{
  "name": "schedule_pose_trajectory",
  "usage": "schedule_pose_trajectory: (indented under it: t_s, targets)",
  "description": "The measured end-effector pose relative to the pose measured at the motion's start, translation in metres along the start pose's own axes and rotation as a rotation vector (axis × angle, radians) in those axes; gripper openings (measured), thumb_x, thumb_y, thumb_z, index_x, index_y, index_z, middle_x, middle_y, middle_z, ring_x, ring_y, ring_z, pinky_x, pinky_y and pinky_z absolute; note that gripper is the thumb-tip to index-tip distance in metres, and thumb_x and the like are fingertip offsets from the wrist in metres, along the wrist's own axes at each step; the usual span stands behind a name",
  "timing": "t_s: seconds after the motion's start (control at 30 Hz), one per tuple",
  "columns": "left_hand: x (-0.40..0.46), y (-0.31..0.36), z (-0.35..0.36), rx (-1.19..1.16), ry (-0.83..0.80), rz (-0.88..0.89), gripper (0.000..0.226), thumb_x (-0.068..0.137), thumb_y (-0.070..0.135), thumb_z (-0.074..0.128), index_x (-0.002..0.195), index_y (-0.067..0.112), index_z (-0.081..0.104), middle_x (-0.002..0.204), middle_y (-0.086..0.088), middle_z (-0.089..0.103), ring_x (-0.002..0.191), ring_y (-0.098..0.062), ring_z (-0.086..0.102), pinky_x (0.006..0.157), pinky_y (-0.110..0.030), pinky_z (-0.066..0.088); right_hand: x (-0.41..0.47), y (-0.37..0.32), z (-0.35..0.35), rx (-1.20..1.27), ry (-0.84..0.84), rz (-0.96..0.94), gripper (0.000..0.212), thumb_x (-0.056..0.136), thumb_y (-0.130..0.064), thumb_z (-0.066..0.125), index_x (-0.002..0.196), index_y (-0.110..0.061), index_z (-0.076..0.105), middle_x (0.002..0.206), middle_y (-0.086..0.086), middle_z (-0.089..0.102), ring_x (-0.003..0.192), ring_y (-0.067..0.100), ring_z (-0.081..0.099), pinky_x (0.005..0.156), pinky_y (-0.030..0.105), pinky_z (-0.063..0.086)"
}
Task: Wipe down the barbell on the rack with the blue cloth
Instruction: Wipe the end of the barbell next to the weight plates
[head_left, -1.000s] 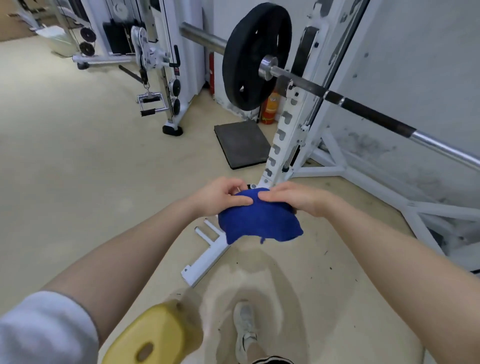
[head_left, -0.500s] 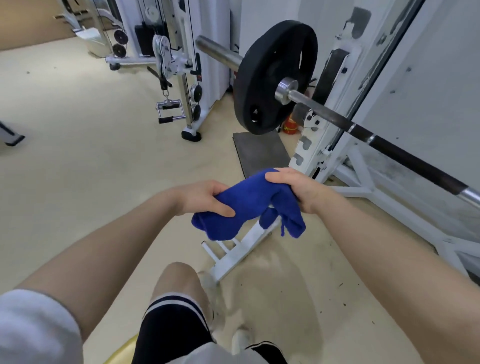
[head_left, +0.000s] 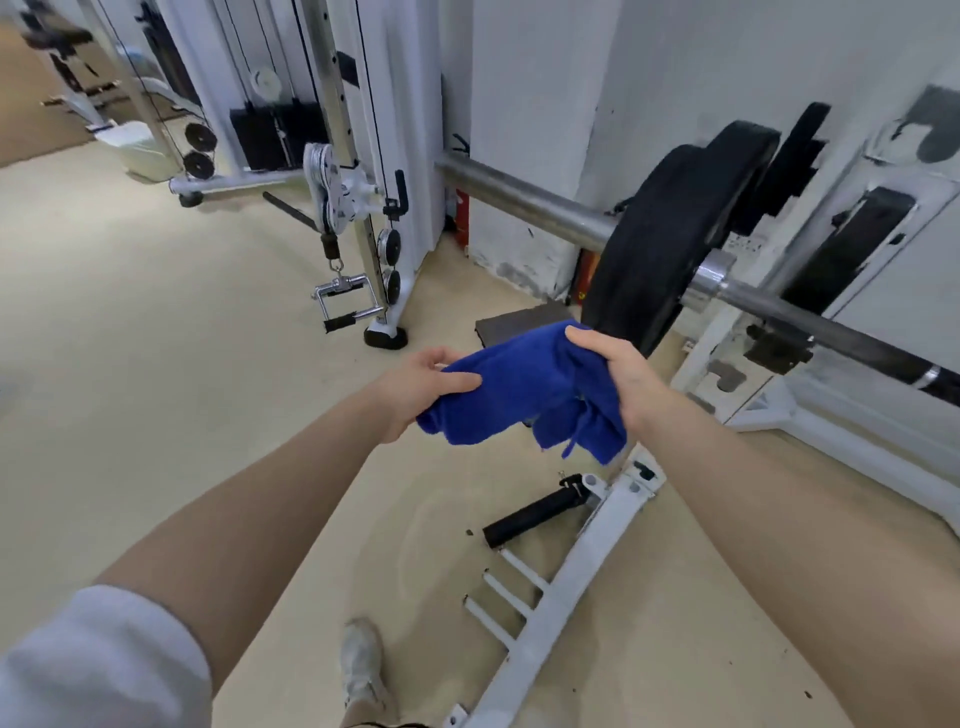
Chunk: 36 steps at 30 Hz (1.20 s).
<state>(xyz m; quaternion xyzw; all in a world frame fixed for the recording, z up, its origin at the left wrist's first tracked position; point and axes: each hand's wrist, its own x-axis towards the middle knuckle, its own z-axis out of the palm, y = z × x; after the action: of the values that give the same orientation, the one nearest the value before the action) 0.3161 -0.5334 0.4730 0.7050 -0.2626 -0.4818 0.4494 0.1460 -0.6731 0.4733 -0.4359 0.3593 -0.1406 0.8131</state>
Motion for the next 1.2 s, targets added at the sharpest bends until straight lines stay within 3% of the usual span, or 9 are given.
schedule_pose_trajectory:
  t_s: [0.33, 0.53, 0.73, 0.87, 0.97, 1.03, 1.1, 1.17, 1.2]
  targets:
    - [0.109, 0.057, -0.126, -0.063, -0.006, 0.118, 0.008, 0.087, 0.018, 0.062, 0.086, 0.011, 0.059, 0.078, -0.007, 0.062, 0.069, -0.021, 0.055, 0.063, -0.03, 0.044, 0.116, -0.04, 0.114, 0.154, 0.073, 0.025, 0.034, 0.07, -0.043, 0.066, 0.077, -0.011, 0.076, 0.08, 0.009, 0.071, 0.07, 0.022, 0.064, 0.078, 0.035, 0.046]
    - [0.188, 0.122, -0.141, -0.044, -0.029, 0.286, 0.004, 0.091, 0.014, 0.056, 0.094, 0.012, 0.057, 0.076, -0.004, 0.061, 0.063, -0.016, 0.055, 0.048, -0.019, 0.046, 0.193, -0.094, 0.121, 0.083, 0.315, -0.118, 0.019, 0.089, -0.018, 0.052, 0.106, -0.008, 0.055, 0.078, 0.01, 0.064, 0.056, 0.017, 0.064, 0.05, 0.023, 0.048]
    - [0.271, 0.182, -0.171, 0.231, 0.023, 0.484, 0.036, 0.092, 0.015, 0.052, 0.126, 0.023, 0.047, 0.125, 0.004, 0.056, 0.114, -0.014, 0.051, 0.093, -0.03, 0.044, 0.252, -0.182, 0.129, 0.332, 0.51, -0.376, 0.032, 0.086, -0.021, 0.054, 0.115, -0.009, 0.058, 0.102, 0.012, 0.063, 0.082, 0.024, 0.062, 0.065, 0.03, 0.051]
    - [0.313, 0.198, -0.177, 0.375, -0.067, 0.491, 0.067, 0.088, 0.02, 0.062, 0.143, 0.023, 0.024, 0.144, 0.003, 0.036, 0.129, -0.017, 0.039, 0.098, -0.03, 0.038, 0.247, -0.221, 0.133, -0.021, 0.747, -0.771, 0.021, 0.084, -0.012, 0.051, 0.097, -0.029, 0.052, 0.101, 0.005, 0.061, 0.092, 0.024, 0.061, 0.077, 0.041, 0.053]
    - [0.337, 0.195, -0.178, 0.564, -0.198, 0.486, 0.058, 0.088, 0.018, 0.062, 0.139, 0.022, 0.034, 0.143, 0.001, 0.036, 0.13, -0.018, 0.037, 0.095, -0.027, 0.036, 0.241, -0.221, 0.141, -0.48, 0.813, -0.884, 0.023, 0.087, -0.007, 0.054, 0.093, -0.028, 0.045, 0.09, -0.006, 0.055, 0.083, 0.015, 0.056, 0.074, 0.034, 0.049]
    - [0.349, 0.191, -0.181, 0.779, -0.273, 0.519, 0.053, 0.086, 0.017, 0.062, 0.135, 0.019, 0.041, 0.142, -0.003, 0.038, 0.129, -0.02, 0.039, 0.1, -0.028, 0.035, 0.249, -0.204, 0.15, -0.825, 0.732, -0.76, 0.018, 0.089, -0.015, 0.057, 0.101, -0.022, 0.045, 0.092, -0.009, 0.054, 0.086, 0.01, 0.054, 0.075, 0.027, 0.045]
    - [0.358, 0.187, -0.185, 0.885, -0.374, 0.538, 0.057, 0.083, 0.021, 0.065, 0.135, 0.018, 0.041, 0.137, -0.006, 0.045, 0.124, -0.022, 0.046, 0.101, -0.031, 0.038, 0.27, -0.183, 0.159, -1.248, 0.593, -0.473, 0.014, 0.091, -0.034, 0.053, 0.1, -0.023, 0.051, 0.11, -0.007, 0.055, 0.117, 0.018, 0.045, 0.1, 0.037, 0.032]
    - [0.364, 0.187, -0.19, 0.874, -0.466, 0.528, 0.059, 0.083, 0.018, 0.066, 0.136, 0.018, 0.04, 0.131, -0.004, 0.052, 0.117, -0.021, 0.052, 0.098, -0.033, 0.043, 0.287, -0.166, 0.165, -1.371, 0.518, -0.258, 0.03, 0.095, -0.045, 0.039, 0.08, -0.025, 0.055, 0.112, -0.007, 0.056, 0.126, 0.019, 0.035, 0.112, 0.049, 0.015]
    - [0.367, 0.189, -0.193, 0.873, -0.492, 0.548, 0.059, 0.083, 0.016, 0.065, 0.136, 0.018, 0.039, 0.131, -0.003, 0.053, 0.117, -0.021, 0.052, 0.097, -0.032, 0.044, 0.293, -0.164, 0.167, -1.279, 0.548, -0.257, 0.035, 0.097, -0.045, 0.034, 0.077, -0.023, 0.053, 0.102, -0.006, 0.058, 0.113, 0.017, 0.044, 0.109, 0.051, 0.023]
